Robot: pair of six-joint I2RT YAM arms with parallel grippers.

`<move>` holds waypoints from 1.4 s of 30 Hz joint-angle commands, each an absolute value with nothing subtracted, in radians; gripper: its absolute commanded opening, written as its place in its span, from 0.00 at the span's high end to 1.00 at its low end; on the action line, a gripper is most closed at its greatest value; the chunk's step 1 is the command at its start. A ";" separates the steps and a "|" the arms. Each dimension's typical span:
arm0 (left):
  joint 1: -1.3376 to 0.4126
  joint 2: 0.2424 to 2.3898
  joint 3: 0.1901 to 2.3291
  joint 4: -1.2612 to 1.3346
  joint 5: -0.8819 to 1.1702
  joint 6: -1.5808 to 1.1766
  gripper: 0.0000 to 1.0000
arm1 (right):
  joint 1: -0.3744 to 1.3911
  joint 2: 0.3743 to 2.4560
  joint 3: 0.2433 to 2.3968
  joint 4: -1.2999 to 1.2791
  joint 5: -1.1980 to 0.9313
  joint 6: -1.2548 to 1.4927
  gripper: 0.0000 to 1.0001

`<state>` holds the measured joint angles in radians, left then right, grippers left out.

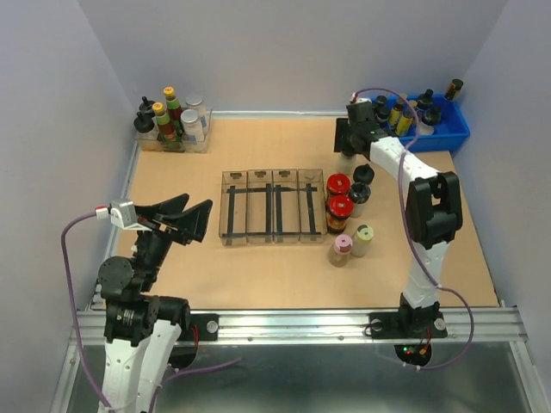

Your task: Organize the condiment bottles

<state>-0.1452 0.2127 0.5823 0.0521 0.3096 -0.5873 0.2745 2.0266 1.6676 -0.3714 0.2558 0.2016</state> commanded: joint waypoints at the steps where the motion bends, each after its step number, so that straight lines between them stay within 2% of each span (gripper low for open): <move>1: -0.149 0.199 0.623 0.063 0.296 -0.561 0.02 | 0.273 1.824 1.770 -0.238 0.200 0.189 1.00; 6: -0.150 0.199 0.673 0.012 0.247 -0.543 0.02 | 0.339 1.758 1.821 -0.245 -0.139 0.173 1.00; 9: -0.149 0.183 0.701 -0.043 0.175 -0.538 0.03 | 0.455 1.778 1.851 -0.288 -0.211 0.141 1.00; 14: -0.150 0.135 0.719 -0.098 0.053 -0.535 0.03 | 0.674 1.877 1.928 -0.325 -0.195 0.081 0.99; 20: -0.149 0.094 0.719 -0.118 0.012 -0.537 0.03 | 0.784 2.038 2.067 -0.325 -0.212 0.072 1.00; 23: -0.150 0.092 0.718 -0.126 0.017 -0.532 0.03 | 0.817 2.107 2.132 -0.327 -0.204 0.071 1.00; 31: -0.150 0.065 0.706 -0.150 0.021 -0.528 0.02 | 0.842 2.236 2.203 -0.359 0.024 0.026 1.00; 42: -0.150 0.060 0.681 -0.152 0.029 -0.545 0.02 | 0.847 2.413 2.367 -0.410 0.057 0.011 0.97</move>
<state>-0.1497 0.0681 0.6868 -0.1852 0.0223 -0.5468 0.8394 2.4020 2.2532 -0.4328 0.0208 0.0307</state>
